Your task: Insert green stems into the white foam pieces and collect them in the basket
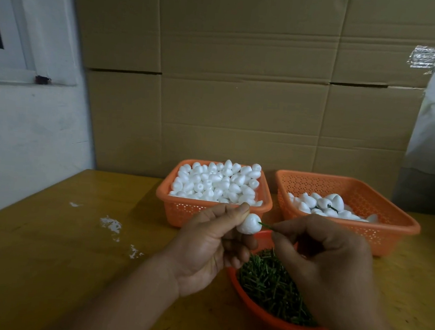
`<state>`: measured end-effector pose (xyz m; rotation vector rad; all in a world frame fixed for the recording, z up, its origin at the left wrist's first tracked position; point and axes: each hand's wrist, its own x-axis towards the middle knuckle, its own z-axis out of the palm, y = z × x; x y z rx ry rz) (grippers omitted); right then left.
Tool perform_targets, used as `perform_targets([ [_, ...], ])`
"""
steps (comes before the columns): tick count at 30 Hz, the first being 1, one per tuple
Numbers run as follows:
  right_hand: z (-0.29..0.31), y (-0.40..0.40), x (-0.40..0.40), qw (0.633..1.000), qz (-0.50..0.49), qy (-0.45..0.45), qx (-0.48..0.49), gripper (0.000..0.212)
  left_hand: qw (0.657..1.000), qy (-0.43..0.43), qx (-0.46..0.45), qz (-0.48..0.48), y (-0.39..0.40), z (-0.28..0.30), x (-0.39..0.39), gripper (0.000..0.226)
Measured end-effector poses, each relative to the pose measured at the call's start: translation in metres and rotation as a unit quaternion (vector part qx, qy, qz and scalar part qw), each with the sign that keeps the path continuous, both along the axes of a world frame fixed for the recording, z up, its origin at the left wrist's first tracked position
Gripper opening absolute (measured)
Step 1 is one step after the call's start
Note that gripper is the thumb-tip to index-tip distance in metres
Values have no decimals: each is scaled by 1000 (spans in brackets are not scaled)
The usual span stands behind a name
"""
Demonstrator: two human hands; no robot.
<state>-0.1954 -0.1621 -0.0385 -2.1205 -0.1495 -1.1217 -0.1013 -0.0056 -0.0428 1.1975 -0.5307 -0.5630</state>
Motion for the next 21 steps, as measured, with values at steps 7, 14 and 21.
perform_targets([
  [7,0,3,-2,985,-69,-41,-152,21,999,-35,12,21,-3,-3,-1,28],
  [14,-3,1,-1,987,-61,-17,-150,19,998,-59,16,29,-5,-4,-3,34],
  [21,-5,-1,-1,989,-42,8,-143,13,995,-90,13,51,-6,-5,-5,33],
])
